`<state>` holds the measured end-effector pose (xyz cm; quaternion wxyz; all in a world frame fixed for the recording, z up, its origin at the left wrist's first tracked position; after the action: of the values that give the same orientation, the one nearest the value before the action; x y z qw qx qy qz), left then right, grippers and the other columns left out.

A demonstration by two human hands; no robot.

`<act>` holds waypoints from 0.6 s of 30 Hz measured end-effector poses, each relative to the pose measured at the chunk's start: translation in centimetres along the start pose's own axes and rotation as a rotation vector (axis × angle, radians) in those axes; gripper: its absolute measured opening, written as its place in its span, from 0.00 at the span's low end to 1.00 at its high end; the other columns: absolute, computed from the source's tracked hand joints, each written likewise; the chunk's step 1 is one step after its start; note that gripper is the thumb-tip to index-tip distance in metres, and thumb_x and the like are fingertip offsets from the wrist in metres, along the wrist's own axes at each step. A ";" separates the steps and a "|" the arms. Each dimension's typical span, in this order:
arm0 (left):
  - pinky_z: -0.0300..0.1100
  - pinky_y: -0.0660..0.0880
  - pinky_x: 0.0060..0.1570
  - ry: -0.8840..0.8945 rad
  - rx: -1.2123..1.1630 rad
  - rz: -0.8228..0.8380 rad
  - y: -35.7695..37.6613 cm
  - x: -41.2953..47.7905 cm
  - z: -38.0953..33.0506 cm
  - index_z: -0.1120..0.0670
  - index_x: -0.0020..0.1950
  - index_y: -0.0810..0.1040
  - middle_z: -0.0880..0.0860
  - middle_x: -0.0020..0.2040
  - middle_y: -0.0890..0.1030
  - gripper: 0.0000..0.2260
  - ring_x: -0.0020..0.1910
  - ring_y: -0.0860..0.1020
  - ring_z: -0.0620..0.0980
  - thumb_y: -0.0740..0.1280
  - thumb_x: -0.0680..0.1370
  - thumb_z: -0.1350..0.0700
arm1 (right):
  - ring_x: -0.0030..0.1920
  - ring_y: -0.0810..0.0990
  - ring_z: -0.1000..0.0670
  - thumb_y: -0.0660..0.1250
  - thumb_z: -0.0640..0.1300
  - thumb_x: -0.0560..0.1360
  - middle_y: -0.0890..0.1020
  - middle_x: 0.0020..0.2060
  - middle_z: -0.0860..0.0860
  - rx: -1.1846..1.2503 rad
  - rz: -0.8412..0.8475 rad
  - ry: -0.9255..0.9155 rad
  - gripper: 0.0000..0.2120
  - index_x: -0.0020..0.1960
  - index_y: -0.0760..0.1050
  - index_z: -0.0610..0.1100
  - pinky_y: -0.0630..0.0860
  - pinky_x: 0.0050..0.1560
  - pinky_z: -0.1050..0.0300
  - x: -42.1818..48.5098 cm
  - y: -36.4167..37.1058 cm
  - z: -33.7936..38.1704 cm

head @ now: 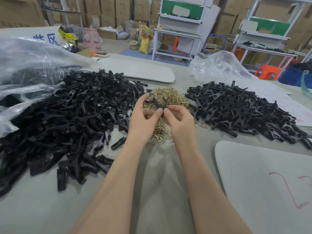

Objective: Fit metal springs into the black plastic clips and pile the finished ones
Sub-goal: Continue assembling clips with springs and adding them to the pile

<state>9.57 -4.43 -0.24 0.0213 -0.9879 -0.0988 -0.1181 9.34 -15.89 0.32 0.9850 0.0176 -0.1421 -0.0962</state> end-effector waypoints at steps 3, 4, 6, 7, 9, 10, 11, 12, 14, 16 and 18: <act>0.47 0.78 0.51 0.062 0.057 -0.024 -0.1 0.1 -0.3 0.44 0.60 0.75 0.49 0.39 0.81 0.12 0.40 0.79 0.45 0.66 0.78 0.56 | 0.44 0.82 0.51 0.66 0.35 0.76 0.83 0.42 0.46 0.056 -0.012 0.032 0.06 0.45 0.76 0.45 0.79 0.48 0.58 0.1 -0.1 -0.1; 0.49 0.78 0.53 0.067 0.053 -0.031 -0.1 0.2 -0.4 0.46 0.58 0.77 0.49 0.39 0.81 0.10 0.39 0.79 0.45 0.64 0.79 0.58 | 0.42 0.82 0.53 0.66 0.35 0.76 0.83 0.41 0.48 0.087 -0.019 0.042 0.06 0.45 0.76 0.45 0.78 0.46 0.61 0.2 -0.2 0.0; 0.47 0.77 0.55 0.085 0.105 -0.025 0.0 0.2 -0.5 0.51 0.58 0.79 0.48 0.42 0.81 0.10 0.43 0.80 0.45 0.62 0.80 0.60 | 0.40 0.82 0.54 0.66 0.34 0.76 0.83 0.40 0.49 0.132 -0.028 0.058 0.06 0.45 0.76 0.44 0.77 0.43 0.64 0.2 -0.2 0.0; 0.44 0.76 0.54 0.115 0.182 -0.009 0.1 0.1 -0.6 0.53 0.58 0.80 0.47 0.44 0.82 0.10 0.46 0.80 0.46 0.62 0.80 0.61 | 0.40 0.82 0.54 0.66 0.34 0.76 0.83 0.39 0.48 0.145 -0.025 0.063 0.06 0.45 0.76 0.44 0.77 0.43 0.65 0.2 -0.2 0.1; 0.39 0.74 0.50 0.177 0.329 0.017 0.5 -0.1 -0.6 0.53 0.54 0.81 0.47 0.46 0.81 0.09 0.47 0.79 0.47 0.63 0.79 0.60 | 0.38 0.82 0.55 0.66 0.34 0.76 0.83 0.38 0.48 0.154 -0.017 0.064 0.06 0.44 0.76 0.43 0.77 0.42 0.65 0.2 -0.1 0.1; 0.38 0.72 0.47 0.192 0.373 0.016 0.5 -0.1 -0.5 0.53 0.52 0.81 0.48 0.46 0.80 0.07 0.46 0.78 0.48 0.64 0.79 0.59 | 0.37 0.82 0.56 0.66 0.34 0.76 0.83 0.38 0.48 0.158 -0.018 0.065 0.06 0.44 0.76 0.43 0.77 0.42 0.65 0.2 -0.1 0.1; 0.36 0.70 0.45 0.200 0.396 0.011 0.5 0.0 -0.5 0.54 0.51 0.81 0.48 0.46 0.78 0.06 0.45 0.76 0.47 0.65 0.79 0.58 | 0.37 0.82 0.55 0.66 0.34 0.76 0.83 0.37 0.48 0.169 -0.022 0.072 0.06 0.44 0.76 0.43 0.77 0.42 0.65 0.2 -0.2 0.2; 0.33 0.68 0.44 0.200 0.400 0.004 0.4 0.1 -0.5 0.54 0.51 0.81 0.47 0.46 0.76 0.06 0.45 0.76 0.45 0.65 0.78 0.56 | 0.37 0.82 0.55 0.66 0.34 0.76 0.83 0.36 0.49 0.187 -0.027 0.081 0.05 0.44 0.76 0.43 0.77 0.41 0.65 0.2 -0.3 0.2; 0.29 0.67 0.43 0.189 0.361 0.000 0.2 0.1 -0.5 0.53 0.52 0.80 0.45 0.47 0.75 0.06 0.45 0.75 0.41 0.66 0.78 0.54 | 0.37 0.82 0.55 0.66 0.34 0.76 0.83 0.35 0.50 0.228 -0.022 0.107 0.05 0.44 0.77 0.42 0.77 0.40 0.66 0.2 -0.3 0.2; 0.29 0.68 0.44 0.149 0.275 0.008 0.2 0.0 -0.5 0.49 0.51 0.77 0.43 0.47 0.76 0.03 0.46 0.76 0.39 0.66 0.78 0.53 | 0.36 0.82 0.56 0.66 0.34 0.76 0.83 0.33 0.52 0.272 -0.006 0.132 0.05 0.44 0.77 0.42 0.77 0.41 0.66 0.2 -0.2 0.2; 0.32 0.70 0.45 0.108 0.178 0.016 0.2 -0.1 -0.6 0.44 0.47 0.73 0.42 0.45 0.78 0.03 0.47 0.77 0.41 0.66 0.78 0.52 | 0.36 0.82 0.56 0.66 0.33 0.76 0.83 0.32 0.53 0.308 -0.008 0.140 0.05 0.44 0.77 0.41 0.77 0.41 0.66 0.1 -0.2 0.3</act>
<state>9.36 -4.71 0.34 0.1153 -0.9750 -0.0999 -0.1616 9.34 -16.09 0.64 0.9778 0.1757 -0.0860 -0.0756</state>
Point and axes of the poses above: each hand's wrist, its own x-axis towards the middle knuckle, its own y-axis out of the palm, z = x × y, the point moved 3 cm from there along x, towards the middle knuckle
